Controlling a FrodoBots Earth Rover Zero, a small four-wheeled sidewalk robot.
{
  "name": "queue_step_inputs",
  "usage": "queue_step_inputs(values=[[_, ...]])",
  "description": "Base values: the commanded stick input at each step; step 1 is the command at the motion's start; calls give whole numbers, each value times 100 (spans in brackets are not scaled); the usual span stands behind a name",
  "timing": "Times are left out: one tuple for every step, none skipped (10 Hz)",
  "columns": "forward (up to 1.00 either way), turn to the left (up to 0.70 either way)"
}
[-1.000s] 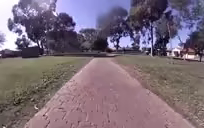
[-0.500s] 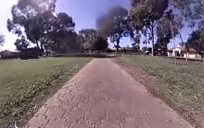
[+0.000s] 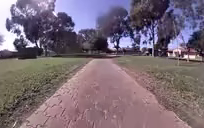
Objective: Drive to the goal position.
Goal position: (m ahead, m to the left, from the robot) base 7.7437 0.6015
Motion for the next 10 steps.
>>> queue_step_inputs(values=[[70,0],[70,0],[70,0],[70,0],[70,0],[70,0],[70,0],[70,0],[70,0],[70,0]])
